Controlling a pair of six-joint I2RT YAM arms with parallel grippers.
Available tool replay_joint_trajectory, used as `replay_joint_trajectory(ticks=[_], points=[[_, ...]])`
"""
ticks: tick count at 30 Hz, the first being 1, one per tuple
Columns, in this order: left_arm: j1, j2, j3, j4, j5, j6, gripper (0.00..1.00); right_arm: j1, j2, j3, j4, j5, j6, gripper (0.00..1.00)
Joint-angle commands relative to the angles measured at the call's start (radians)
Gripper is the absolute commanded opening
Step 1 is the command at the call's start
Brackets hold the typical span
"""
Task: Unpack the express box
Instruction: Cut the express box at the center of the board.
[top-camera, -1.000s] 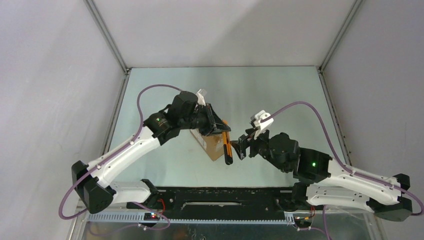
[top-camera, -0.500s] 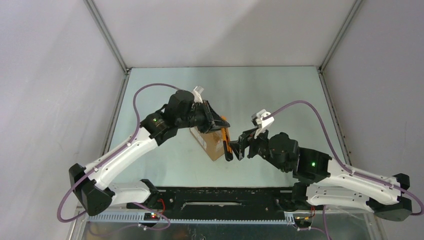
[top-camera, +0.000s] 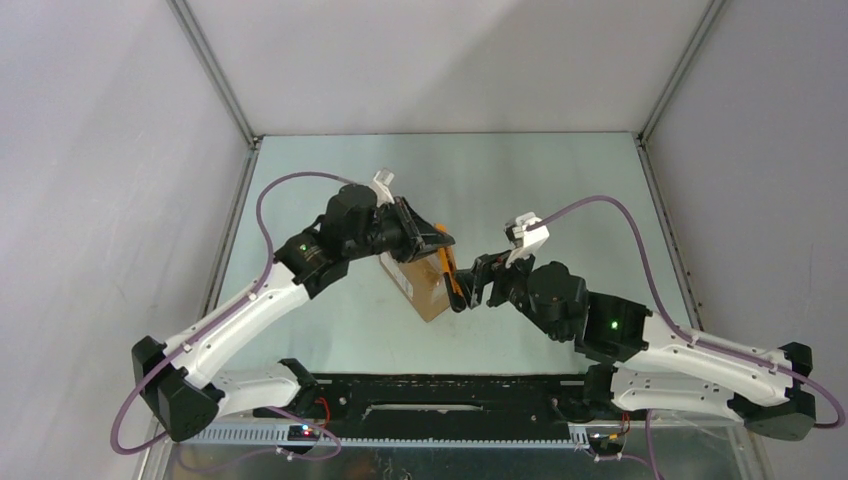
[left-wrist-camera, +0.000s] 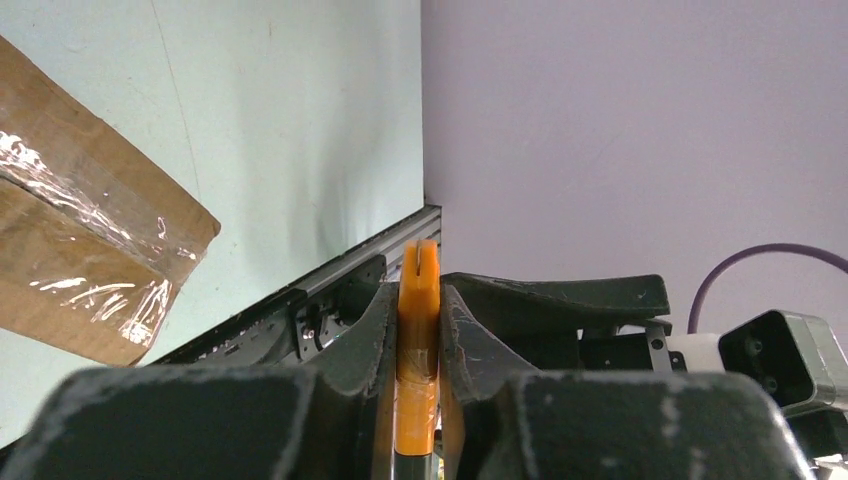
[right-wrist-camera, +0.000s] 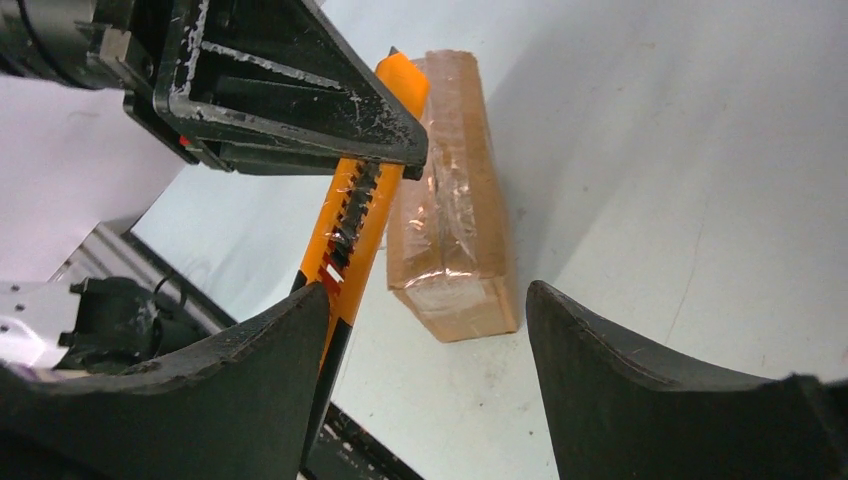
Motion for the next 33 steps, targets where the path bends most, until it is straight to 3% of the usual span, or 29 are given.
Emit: replay_joint_trajectory(ticks=[1,10,18,22,31,33], points=[[-0.017,-0.041,-0.042,0.163,0.081,-0.119,0.0,-0.013,0.035,0.025,0.092,0.159,0.02,0.75],[-0.043,-0.035,-0.041,0.203,0.082,-0.154,0.0,-0.041,0.07,-0.001,0.298,0.173,-0.058,0.74],[-0.062,-0.035,-0.03,0.226,0.076,-0.161,0.0,-0.078,0.105,0.0,0.286,0.137,-0.047,0.74],[-0.046,-0.047,-0.002,0.119,0.024,-0.107,0.0,-0.082,0.067,0.0,0.232,0.116,-0.021,0.75],[0.004,-0.064,-0.006,0.106,0.006,-0.01,0.0,-0.228,-0.104,0.006,0.054,-0.275,0.126,0.75],[0.004,-0.058,0.003,0.091,0.0,-0.006,0.0,-0.231,-0.118,0.003,0.032,-0.304,0.147,0.74]])
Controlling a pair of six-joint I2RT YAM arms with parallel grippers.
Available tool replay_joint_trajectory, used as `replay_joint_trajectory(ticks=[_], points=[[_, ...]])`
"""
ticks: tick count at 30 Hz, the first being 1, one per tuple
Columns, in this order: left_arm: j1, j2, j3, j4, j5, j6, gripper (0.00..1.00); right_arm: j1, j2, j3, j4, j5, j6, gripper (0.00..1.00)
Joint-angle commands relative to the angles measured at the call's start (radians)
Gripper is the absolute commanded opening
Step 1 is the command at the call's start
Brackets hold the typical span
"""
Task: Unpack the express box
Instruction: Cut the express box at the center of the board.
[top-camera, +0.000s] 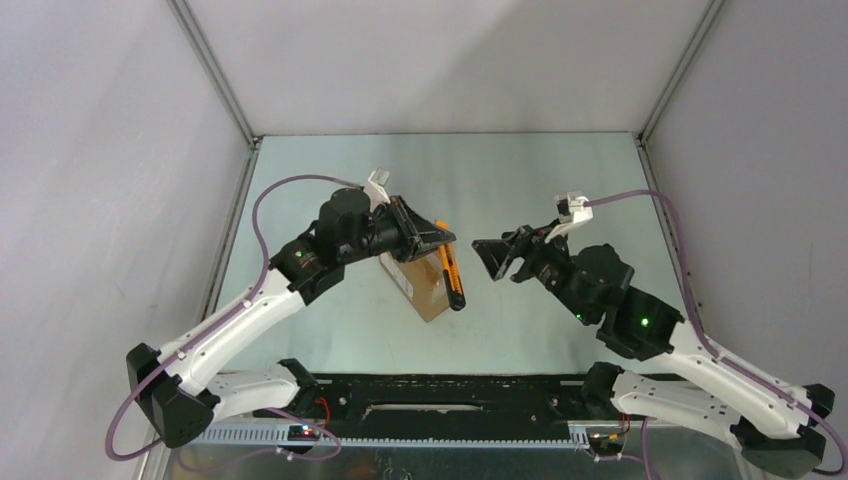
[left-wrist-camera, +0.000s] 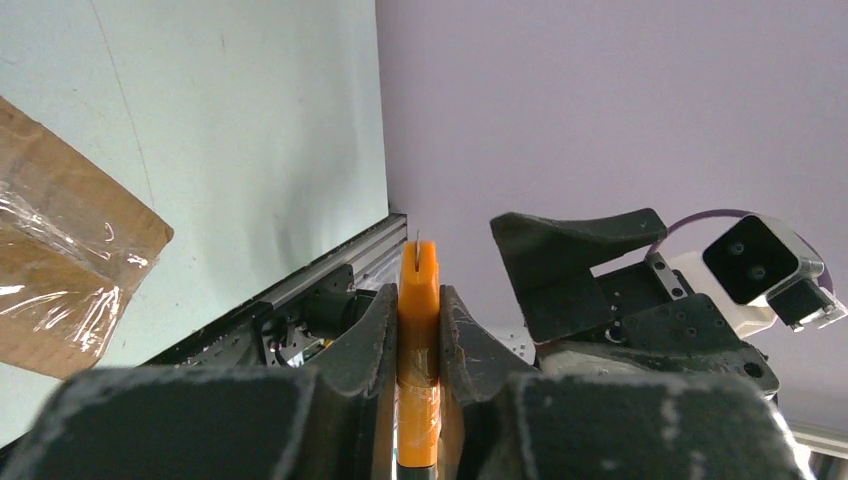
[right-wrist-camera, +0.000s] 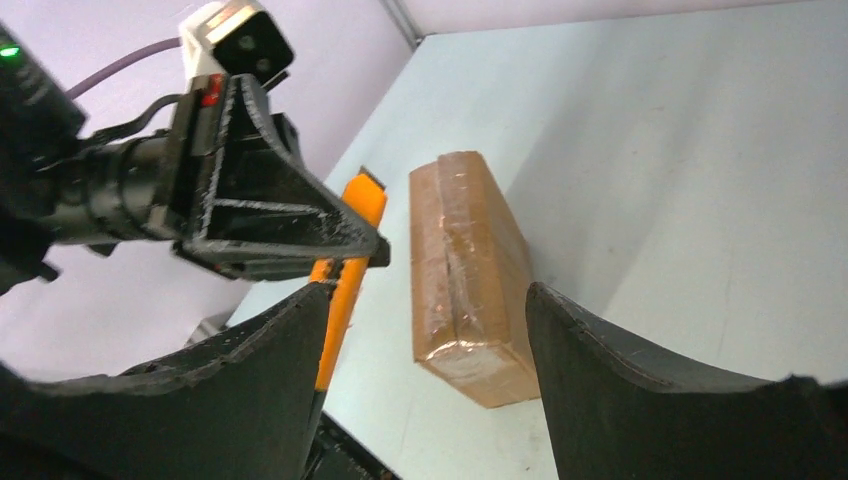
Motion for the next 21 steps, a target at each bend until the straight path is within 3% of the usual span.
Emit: replay_joint_trajectory(ticks=[1,9,21], points=[[0.006,-0.017,0.048,-0.014,0.01,0.051,0.0,-0.015,-0.033,0.005,-0.062,-0.185,0.077,0.74],[0.006,-0.012,0.045,-0.015,-0.004,0.026,0.0,0.156,-0.001,0.009,-0.084,0.004,0.089,0.74],[0.005,-0.028,0.058,-0.025,-0.007,0.023,0.0,0.207,0.072,0.019,-0.098,0.162,0.097,0.73]])
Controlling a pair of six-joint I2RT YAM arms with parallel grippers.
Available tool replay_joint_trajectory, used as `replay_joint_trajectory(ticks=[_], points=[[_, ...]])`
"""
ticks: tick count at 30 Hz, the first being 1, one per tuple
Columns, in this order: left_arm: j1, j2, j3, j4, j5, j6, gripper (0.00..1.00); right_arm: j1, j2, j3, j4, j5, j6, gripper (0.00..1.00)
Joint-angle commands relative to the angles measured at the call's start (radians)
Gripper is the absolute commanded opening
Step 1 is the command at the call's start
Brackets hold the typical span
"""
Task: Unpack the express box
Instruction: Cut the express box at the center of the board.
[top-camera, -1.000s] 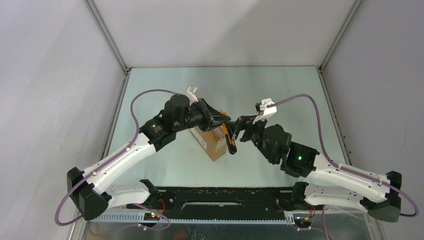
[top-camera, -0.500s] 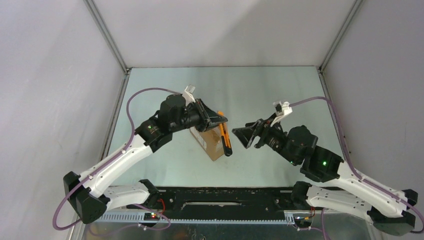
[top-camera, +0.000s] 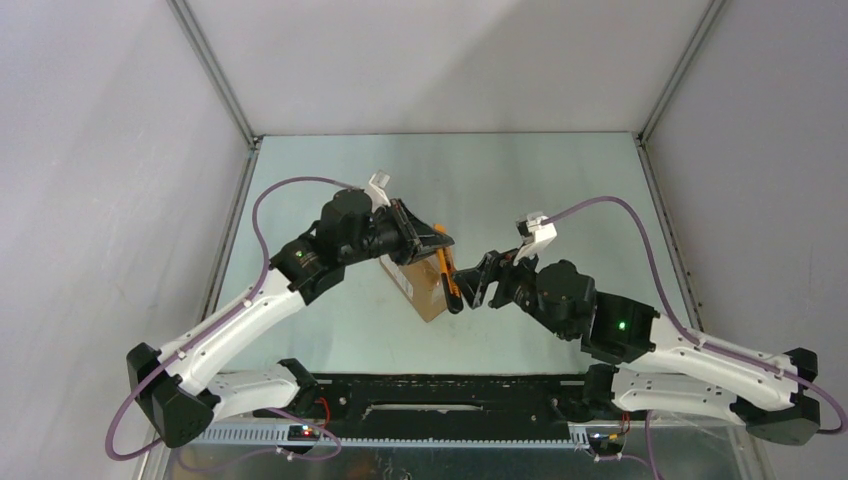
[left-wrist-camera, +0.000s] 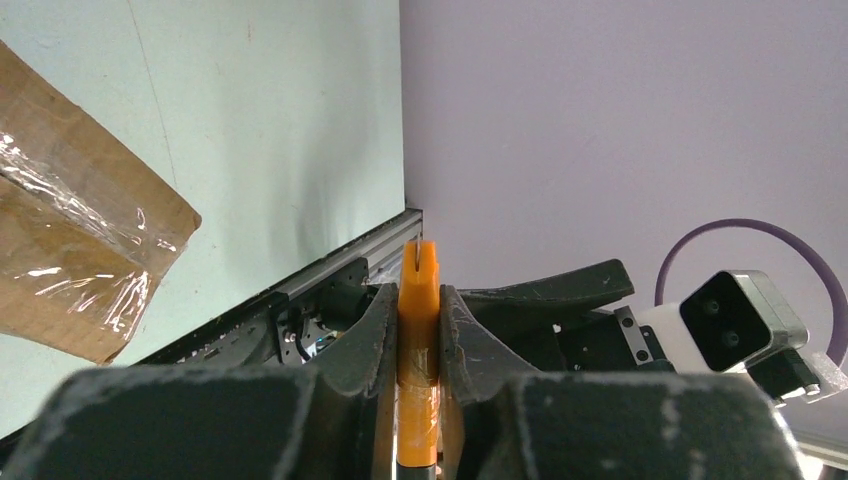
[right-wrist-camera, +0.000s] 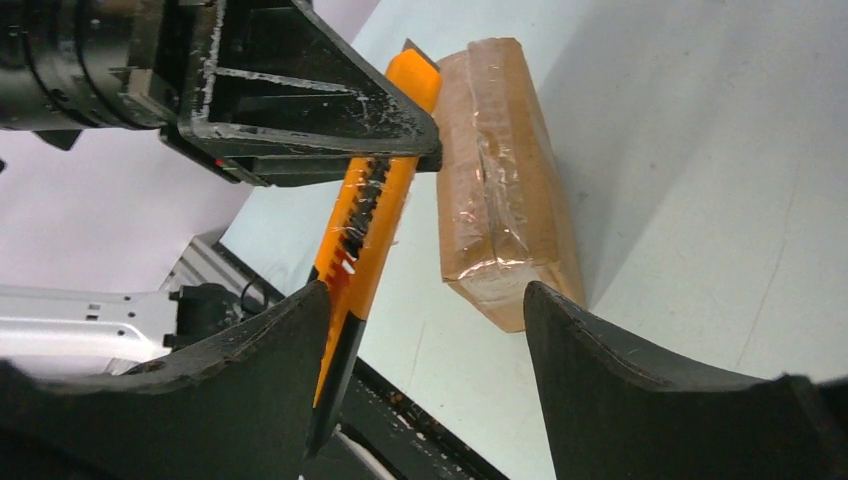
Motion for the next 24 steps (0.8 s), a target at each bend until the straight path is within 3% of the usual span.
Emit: replay_joint_trajectory(ticks=[1,16,24], points=[[0.003,-0.028,0.059,0.017,0.0,0.006,0.0,0.02,0.024,0.023,-0.006,0.112,0.007,0.73],[-0.004,-0.035,0.049,0.079,0.024,-0.082,0.0,0.099,0.159,0.064,0.073,0.353,-0.086,0.72],[-0.015,-0.026,0.032,0.148,0.066,-0.14,0.0,0.092,0.216,0.085,0.186,0.388,-0.182,0.72]])
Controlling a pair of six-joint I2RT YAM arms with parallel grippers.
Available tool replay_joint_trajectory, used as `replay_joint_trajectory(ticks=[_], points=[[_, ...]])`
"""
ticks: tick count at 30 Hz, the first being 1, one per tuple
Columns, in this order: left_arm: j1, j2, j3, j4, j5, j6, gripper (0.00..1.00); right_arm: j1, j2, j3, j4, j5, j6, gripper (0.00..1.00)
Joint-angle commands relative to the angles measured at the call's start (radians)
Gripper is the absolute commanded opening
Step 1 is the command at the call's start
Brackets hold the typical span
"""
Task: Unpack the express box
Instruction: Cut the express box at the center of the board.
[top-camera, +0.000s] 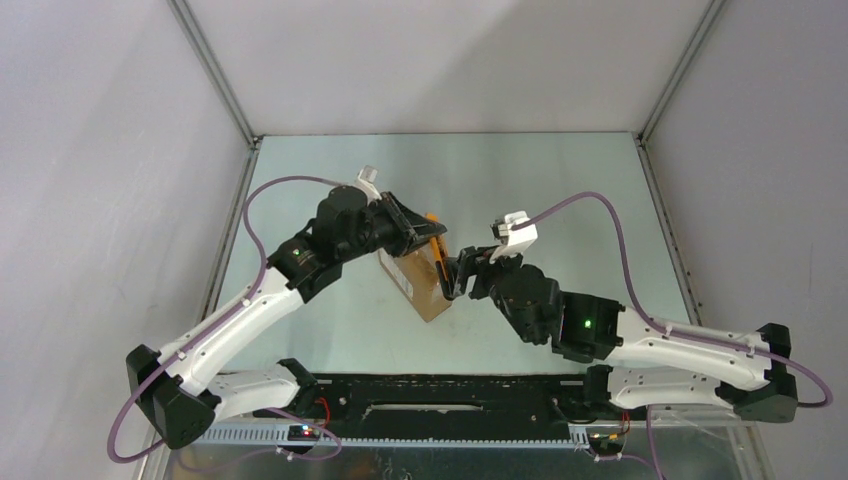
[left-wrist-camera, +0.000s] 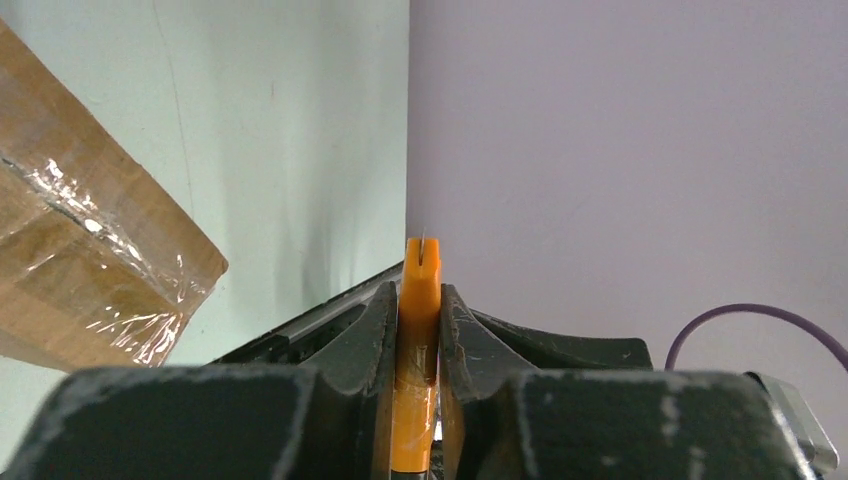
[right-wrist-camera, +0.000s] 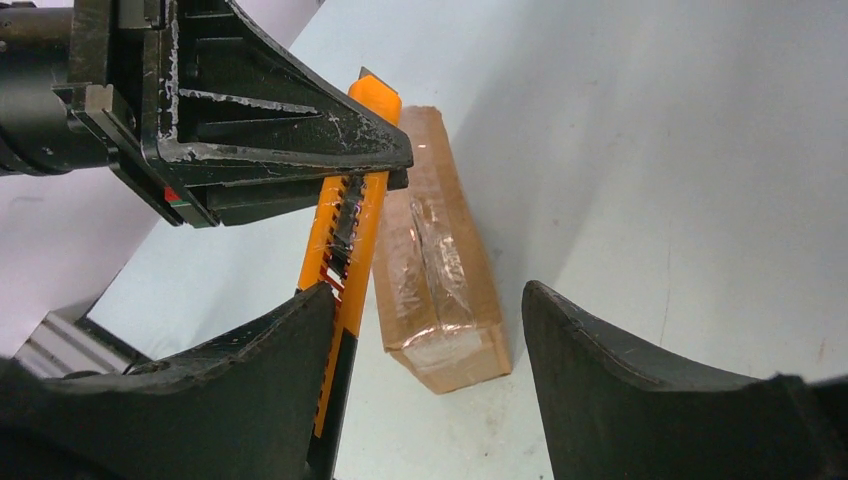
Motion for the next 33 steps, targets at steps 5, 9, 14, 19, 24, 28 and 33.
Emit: replay_joint_trajectory(ticks=[5,9,14,19,24,28,33], points=[[-0.048,-0.024,0.037,0.155,0.143,-0.125,0.0,-0.056,0.053,0.032,0.131,-0.039,-0.025,0.72],[-0.051,-0.028,0.037,0.16,0.138,-0.129,0.0,-0.075,0.06,0.033,0.151,-0.077,-0.011,0.72],[-0.062,-0.028,0.042,0.164,0.135,-0.128,0.0,-0.076,0.092,0.048,0.132,-0.033,-0.011,0.71],[-0.072,-0.028,0.039,0.178,0.138,-0.132,0.0,-0.125,0.089,0.041,0.155,-0.109,0.04,0.69],[-0.077,-0.033,0.04,0.194,0.138,-0.145,0.0,-0.091,0.137,0.058,0.161,0.01,-0.033,0.68],[-0.08,-0.034,0.047,0.196,0.144,-0.139,0.0,-0.092,0.165,0.058,0.154,0.017,-0.036,0.67],[-0.083,-0.037,0.039,0.209,0.149,-0.149,0.0,-0.186,0.147,0.028,0.15,-0.157,0.091,0.63]])
